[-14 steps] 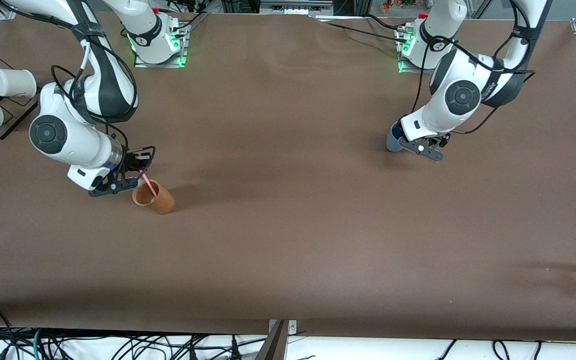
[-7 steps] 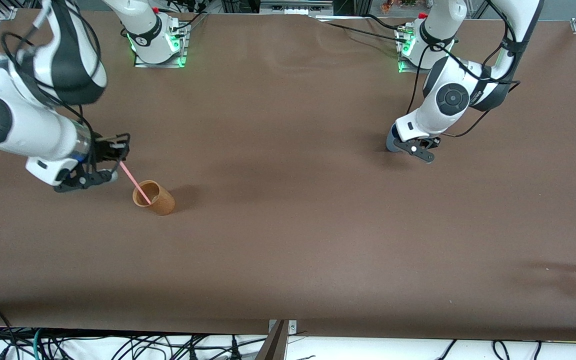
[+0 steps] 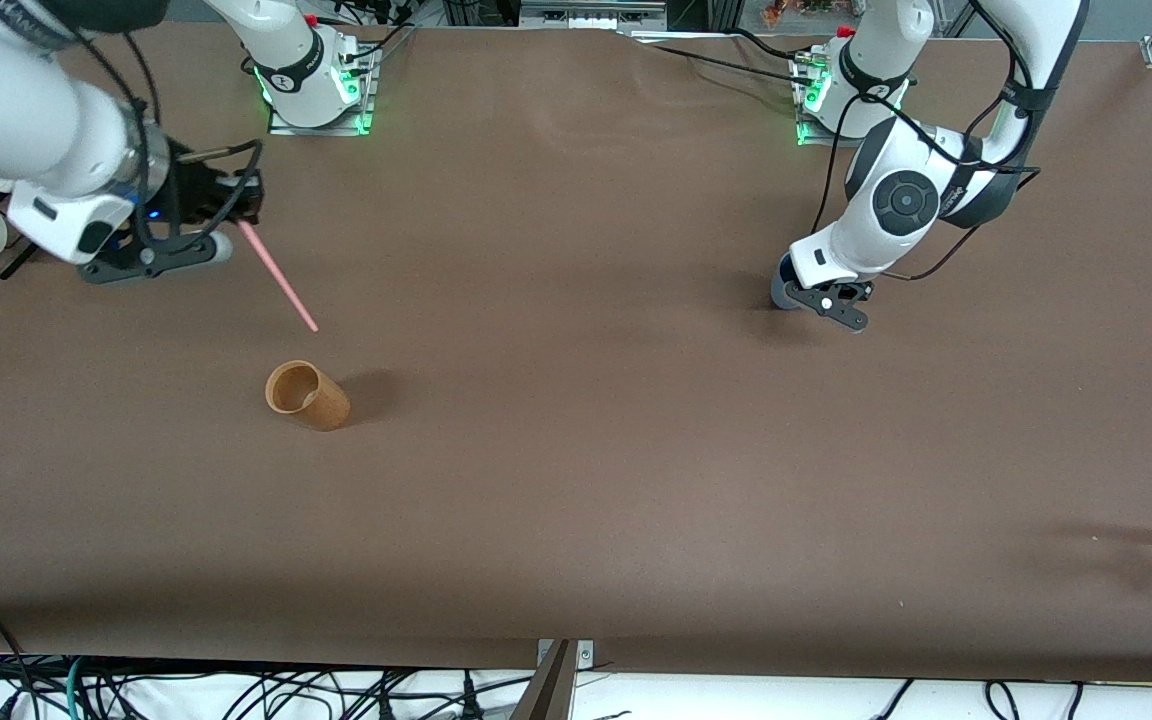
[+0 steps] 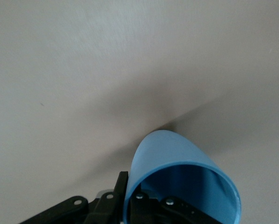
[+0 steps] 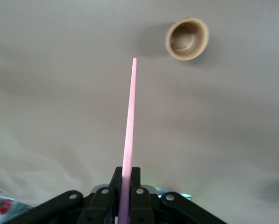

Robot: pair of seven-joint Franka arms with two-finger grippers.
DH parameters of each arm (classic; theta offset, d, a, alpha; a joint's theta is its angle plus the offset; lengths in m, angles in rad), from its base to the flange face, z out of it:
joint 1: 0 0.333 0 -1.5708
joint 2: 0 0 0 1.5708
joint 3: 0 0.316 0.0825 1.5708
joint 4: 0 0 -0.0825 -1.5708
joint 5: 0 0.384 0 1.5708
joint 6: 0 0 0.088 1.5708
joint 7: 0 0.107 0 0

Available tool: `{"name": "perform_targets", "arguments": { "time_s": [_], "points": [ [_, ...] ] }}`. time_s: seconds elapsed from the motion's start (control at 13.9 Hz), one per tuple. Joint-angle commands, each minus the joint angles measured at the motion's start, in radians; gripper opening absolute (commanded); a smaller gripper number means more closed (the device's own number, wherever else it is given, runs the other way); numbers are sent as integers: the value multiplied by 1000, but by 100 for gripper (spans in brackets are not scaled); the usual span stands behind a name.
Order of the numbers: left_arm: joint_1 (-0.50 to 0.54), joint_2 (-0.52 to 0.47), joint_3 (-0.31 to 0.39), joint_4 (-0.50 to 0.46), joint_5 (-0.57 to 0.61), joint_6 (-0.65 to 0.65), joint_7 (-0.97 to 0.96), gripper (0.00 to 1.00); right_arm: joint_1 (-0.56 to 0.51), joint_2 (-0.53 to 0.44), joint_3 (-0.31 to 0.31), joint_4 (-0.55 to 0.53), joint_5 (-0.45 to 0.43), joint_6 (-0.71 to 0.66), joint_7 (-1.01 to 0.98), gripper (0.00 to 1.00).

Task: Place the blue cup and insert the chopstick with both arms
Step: 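Pull the chopstick out with the right gripper while the left gripper carries the cup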

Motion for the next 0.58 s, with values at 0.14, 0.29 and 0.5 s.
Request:
{"name": "perform_targets", "arguments": {
  "time_s": [0.14, 0.29, 0.5],
  "points": [
    [-78, 115, -47, 389, 5, -273, -128, 0, 129, 37, 31, 28, 84, 79, 311, 0],
    [-150, 216, -50, 553, 3, -342, -257, 0, 166, 53, 31, 26, 119, 128, 403, 0],
    [-254, 346, -49, 701, 5, -338, -447, 0, 177, 61, 31, 23, 122, 147, 429, 0]
  ]
}}
